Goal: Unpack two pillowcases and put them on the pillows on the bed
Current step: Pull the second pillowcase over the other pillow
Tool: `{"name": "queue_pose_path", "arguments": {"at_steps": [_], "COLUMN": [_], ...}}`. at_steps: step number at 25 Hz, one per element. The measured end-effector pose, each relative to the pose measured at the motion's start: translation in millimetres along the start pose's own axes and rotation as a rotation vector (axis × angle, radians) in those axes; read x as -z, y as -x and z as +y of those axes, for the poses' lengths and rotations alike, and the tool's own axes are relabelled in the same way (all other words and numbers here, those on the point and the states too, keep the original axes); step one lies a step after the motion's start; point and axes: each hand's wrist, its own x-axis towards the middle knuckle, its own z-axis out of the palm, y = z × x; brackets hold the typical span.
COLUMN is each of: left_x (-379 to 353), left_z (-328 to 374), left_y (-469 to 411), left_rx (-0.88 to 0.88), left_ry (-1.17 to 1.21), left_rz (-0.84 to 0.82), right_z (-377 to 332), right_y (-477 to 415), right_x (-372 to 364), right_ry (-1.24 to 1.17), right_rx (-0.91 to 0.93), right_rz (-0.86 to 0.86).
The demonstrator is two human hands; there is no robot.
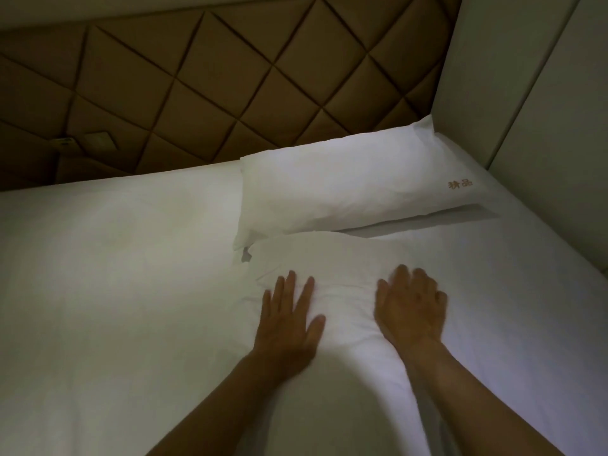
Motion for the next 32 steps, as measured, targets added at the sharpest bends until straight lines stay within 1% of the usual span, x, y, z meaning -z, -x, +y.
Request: {"name": "queue_pose_path", "arguments": {"at_steps": [2,3,4,6,7,9,12,14,16,19,22,24,26,28,30,32], "left_x": [-6,-8,-8,-3,1,12,17,15,15,25,46,71,101,130,156,185], "left_z": [-2,2,7,13,14,16,21,29,37,49,70,83,91,103,114,112], "left_y": [19,20,16,14,19,47,103,129,140,147,152,152,153,161,170,170], "left_rx": [0.027,0.049,0.075,0.12,0.131,0.135,0.115,0.12,0.143,0.196,0.214,0.218,0.227,0.188,0.152,0.176], "left_ry": [-0.143,-0.18,-0.2,-0.183,-0.154,-0.101,-0.135,-0.159,-0.156,-0.108,0.009,0.047,0.02,-0.053,-0.163,-0.204], "left_rz": [-0.06,-0.065,-0.063,-0.145,-0.194,-0.286,-0.386,-0.41,-0.41,-0.414,-0.418,-0.393,-0.372,-0.37,-0.384,-0.448], "right_z": [16,17,12,0,-2,9,37,41,40,33,17,-5,-31,-57,-80,-100], "right_y": [26,36,40,43,47,63,107,131,141,148,154,156,156,156,157,156], "right_x": [-6,-9,-10,-1,4,6,5,8,17,37,63,87,111,138,167,193], "right_ry": [-0.068,-0.089,-0.099,-0.16,-0.221,-0.397,-0.706,-0.845,-0.921,-0.975,-1.038,-1.101,-1.134,-1.19,-1.291,-1.33], "right_rx": [-0.099,-0.107,-0.089,-0.054,-0.074,-0.194,-0.473,-0.582,-0.579,-0.537,-0.5,-0.447,-0.382,-0.361,-0.388,-0.418], "right_rz": [-0.168,-0.223,-0.229,-0.228,-0.241,-0.311,-0.542,-0.643,-0.642,-0.592,-0.539,-0.485,-0.428,-0.387,-0.361,-0.35]}}
